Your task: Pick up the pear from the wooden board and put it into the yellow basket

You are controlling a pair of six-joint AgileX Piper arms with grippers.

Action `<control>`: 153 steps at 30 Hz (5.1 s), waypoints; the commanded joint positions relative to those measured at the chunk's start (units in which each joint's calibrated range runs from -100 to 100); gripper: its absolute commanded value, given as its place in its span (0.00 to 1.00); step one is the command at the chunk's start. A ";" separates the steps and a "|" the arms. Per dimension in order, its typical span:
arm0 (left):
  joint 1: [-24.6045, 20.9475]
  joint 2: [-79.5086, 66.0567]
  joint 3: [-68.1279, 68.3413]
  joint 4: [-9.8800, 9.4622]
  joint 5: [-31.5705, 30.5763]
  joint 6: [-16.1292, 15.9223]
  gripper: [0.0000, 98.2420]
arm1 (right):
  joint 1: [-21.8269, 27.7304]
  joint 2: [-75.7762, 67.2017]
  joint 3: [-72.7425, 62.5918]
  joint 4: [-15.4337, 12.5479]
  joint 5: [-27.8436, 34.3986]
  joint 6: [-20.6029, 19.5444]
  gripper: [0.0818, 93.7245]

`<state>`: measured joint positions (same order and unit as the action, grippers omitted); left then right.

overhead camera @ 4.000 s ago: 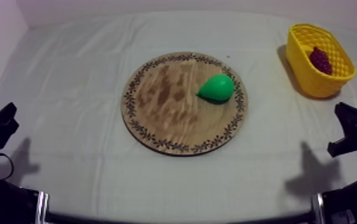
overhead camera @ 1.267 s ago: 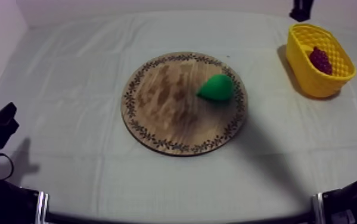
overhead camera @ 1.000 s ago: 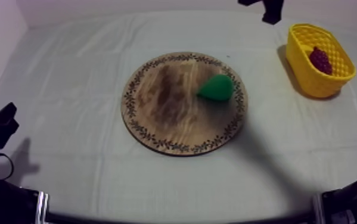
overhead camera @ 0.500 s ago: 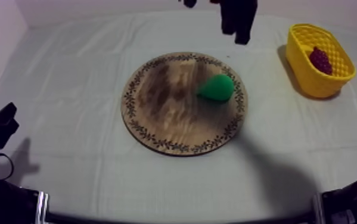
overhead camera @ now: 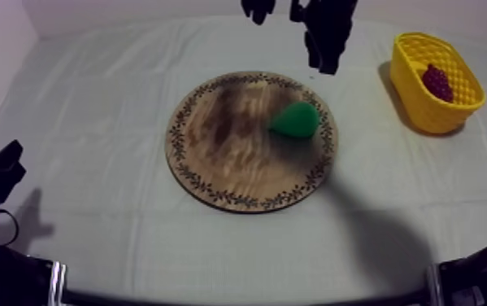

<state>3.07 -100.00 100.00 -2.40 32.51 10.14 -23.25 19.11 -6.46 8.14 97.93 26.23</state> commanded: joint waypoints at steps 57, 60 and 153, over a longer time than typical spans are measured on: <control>0.01 0.00 0.00 -0.02 -0.01 -0.01 0.00 | 0.22 21.73 3.24 -2.29 -11.56 4.75 0.66; 0.01 0.00 0.00 -0.02 -0.01 -0.01 0.00 | 0.09 22.30 2.64 -2.33 -12.99 3.80 0.60; 0.01 0.00 0.00 -0.02 -0.01 -0.01 0.00 | 31.02 -54.91 62.44 -6.11 -69.27 -10.62 0.48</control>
<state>3.07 -100.00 100.00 -2.40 32.51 10.14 8.23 -23.44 48.66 3.18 29.83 13.86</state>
